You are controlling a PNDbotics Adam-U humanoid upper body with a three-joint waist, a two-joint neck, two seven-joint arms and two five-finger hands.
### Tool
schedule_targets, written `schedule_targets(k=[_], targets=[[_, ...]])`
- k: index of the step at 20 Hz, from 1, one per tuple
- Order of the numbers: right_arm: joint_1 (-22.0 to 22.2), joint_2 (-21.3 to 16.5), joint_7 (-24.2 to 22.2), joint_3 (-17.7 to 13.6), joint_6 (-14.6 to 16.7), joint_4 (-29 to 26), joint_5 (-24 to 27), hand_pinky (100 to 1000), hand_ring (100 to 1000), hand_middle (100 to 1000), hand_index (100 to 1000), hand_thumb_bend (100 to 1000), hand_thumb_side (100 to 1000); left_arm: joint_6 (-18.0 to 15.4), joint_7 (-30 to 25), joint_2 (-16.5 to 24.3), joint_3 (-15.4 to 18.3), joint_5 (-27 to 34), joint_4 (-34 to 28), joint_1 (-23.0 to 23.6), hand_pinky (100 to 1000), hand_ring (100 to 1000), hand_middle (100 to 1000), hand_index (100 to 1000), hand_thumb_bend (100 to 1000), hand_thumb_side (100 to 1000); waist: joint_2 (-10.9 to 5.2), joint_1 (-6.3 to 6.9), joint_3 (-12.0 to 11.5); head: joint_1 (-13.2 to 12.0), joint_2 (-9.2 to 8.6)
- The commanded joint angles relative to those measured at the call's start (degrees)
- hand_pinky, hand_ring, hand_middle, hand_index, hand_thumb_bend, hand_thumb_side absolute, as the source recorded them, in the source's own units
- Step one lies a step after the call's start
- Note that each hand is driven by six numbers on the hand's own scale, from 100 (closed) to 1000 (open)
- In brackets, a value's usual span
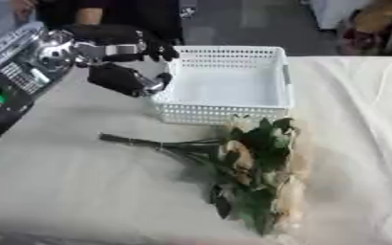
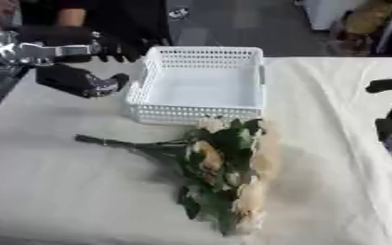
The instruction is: Pick up objects on the table and place them in the box.
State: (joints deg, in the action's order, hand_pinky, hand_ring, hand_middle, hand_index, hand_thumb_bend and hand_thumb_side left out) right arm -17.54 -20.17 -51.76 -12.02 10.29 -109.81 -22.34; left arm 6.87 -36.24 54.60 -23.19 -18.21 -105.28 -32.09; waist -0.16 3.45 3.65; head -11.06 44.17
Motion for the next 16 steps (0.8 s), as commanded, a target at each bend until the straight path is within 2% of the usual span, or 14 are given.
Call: schedule_targets(k=[1, 5, 9, 14, 16], targets=[[-0.9, -1.0, -0.2, 0.1, 0.2, -0.5, 0.2, 530, 530, 845, 936, 100, 392, -0.2, -2.6, -0.9, -2.6, 1.1, 1.2, -2.3, 795, 852, 893, 1000, 596, 899, -0.50, -0.20, 0.0, -0.3, -0.05], [-1.0, -0.9, -0.2, 0.2, 0.3, -0.5, 0.2, 533, 530, 845, 936, 100, 393, -0.3, -4.6, -3.1, -5.5, 1.9, 2.8, -3.4, 789, 852, 897, 1000, 589, 922, -0.41, -0.25, 0.1, -0.3, -0.05], [-1.1, -0.8, -0.2, 0.2, 0.2, -0.5, 0.3, 534, 530, 846, 936, 100, 391, -0.3, -4.8, -4.4, -6.5, 1.7, 4.1, -3.3, 789, 847, 841, 1000, 592, 939, -0.39, -0.27, 0.1, -0.2, -0.05], [-1.2, -0.8, -0.2, 0.3, 0.2, -0.5, 0.3, 534, 530, 846, 936, 100, 391, -0.7, -5.7, -5.4, -7.4, 0.9, 5.8, -3.3, 790, 849, 837, 1000, 598, 945, -0.37, -0.30, 0.2, -0.2, -0.05], [-1.2, -0.8, -0.2, 0.3, 0.2, -0.5, 0.4, 531, 532, 845, 936, 100, 359, -1.0, -6.4, -5.7, -7.9, 0.6, 6.5, -3.5, 806, 848, 859, 1000, 646, 959, -0.36, -0.30, 0.2, -0.2, -0.05]])
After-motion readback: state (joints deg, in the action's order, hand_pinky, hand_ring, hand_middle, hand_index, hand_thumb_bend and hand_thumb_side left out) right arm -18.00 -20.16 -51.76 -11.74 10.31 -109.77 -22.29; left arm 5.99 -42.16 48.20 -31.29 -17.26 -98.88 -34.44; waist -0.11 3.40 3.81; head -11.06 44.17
